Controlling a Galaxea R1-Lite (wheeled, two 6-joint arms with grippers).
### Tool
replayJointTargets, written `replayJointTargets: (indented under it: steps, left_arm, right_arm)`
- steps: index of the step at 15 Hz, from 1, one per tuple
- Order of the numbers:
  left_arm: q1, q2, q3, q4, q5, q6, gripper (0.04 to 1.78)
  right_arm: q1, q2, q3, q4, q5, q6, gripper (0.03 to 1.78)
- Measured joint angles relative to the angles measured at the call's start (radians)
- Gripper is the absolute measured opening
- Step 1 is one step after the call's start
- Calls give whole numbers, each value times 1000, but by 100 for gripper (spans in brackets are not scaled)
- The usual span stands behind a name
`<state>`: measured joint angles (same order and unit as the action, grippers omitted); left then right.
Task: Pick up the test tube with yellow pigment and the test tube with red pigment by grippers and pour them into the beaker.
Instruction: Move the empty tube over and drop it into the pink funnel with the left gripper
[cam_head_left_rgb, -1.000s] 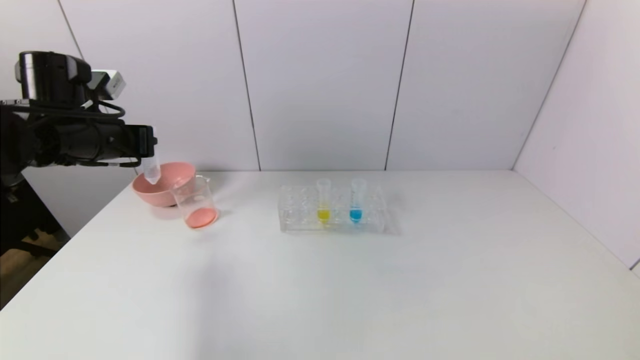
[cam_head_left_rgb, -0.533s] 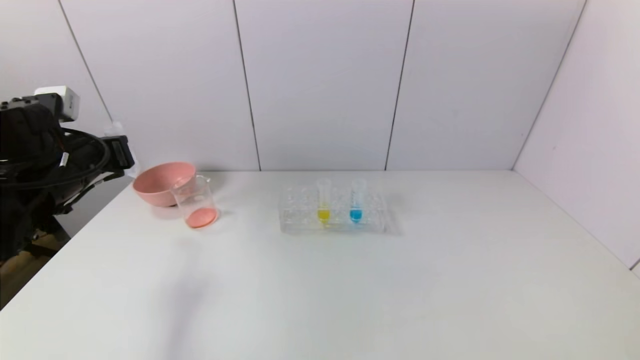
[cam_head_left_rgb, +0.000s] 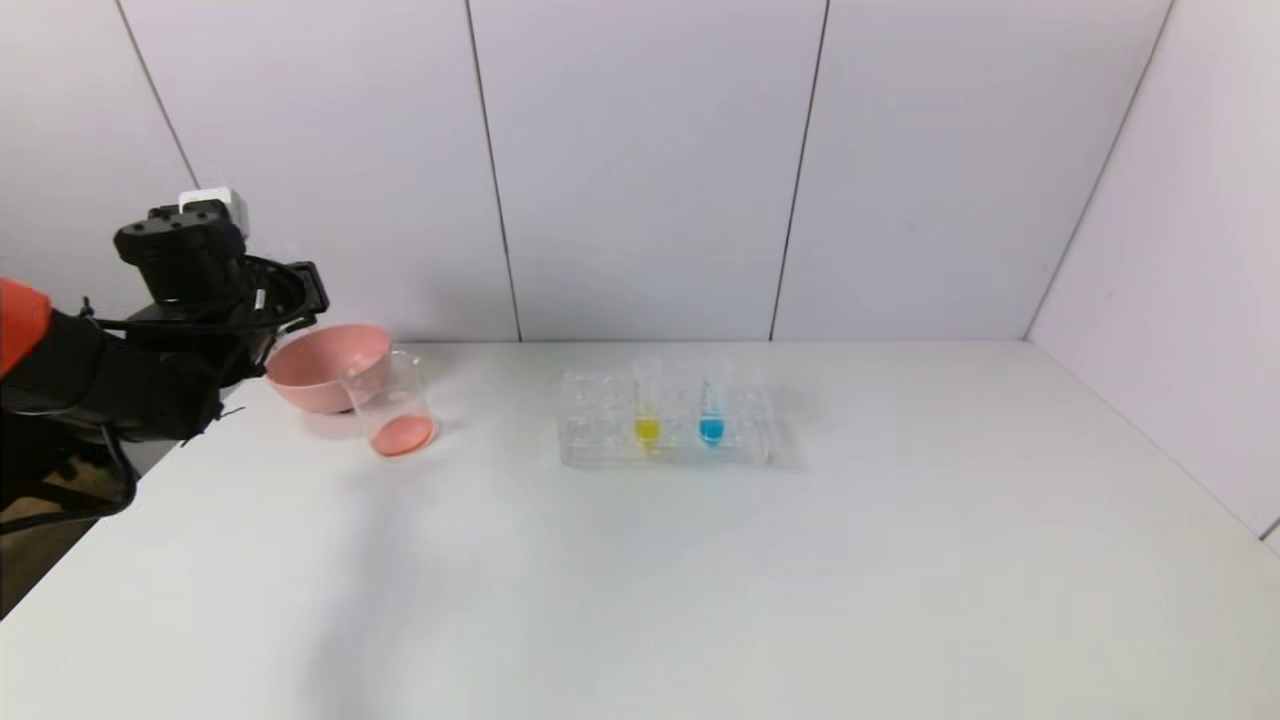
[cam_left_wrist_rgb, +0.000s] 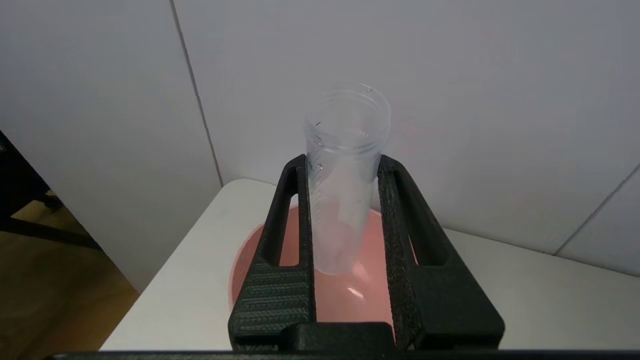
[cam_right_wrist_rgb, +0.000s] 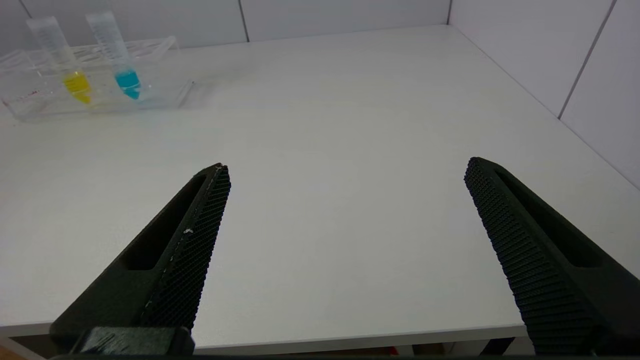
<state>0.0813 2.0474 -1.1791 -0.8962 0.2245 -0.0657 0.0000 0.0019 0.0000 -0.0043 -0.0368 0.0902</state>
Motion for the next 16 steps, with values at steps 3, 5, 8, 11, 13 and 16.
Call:
replayJointTargets:
  steps: [3,5,8,11,13,16]
  left_arm:
    - [3,121,-115,36,6,-10,42]
    - [11,175,-164,39,9,-11,42]
    - [16,220,-191,40,10,-12,42]
    - [17,230,-188,27,9,-12,44]
    - [16,230,-184,24,9,-11,56]
    - [16,215,-179,26,9,-8,94]
  right_arm:
    - [0,0,0,0,-1,0,171]
    - [0,0,0,0,0,0,171]
    - [0,0,0,0,0,0,171]
    - [0,0,0,0,0,0,171]
    - [0,0,0,0,0,0,171]
    - [0,0,0,0,0,0,171]
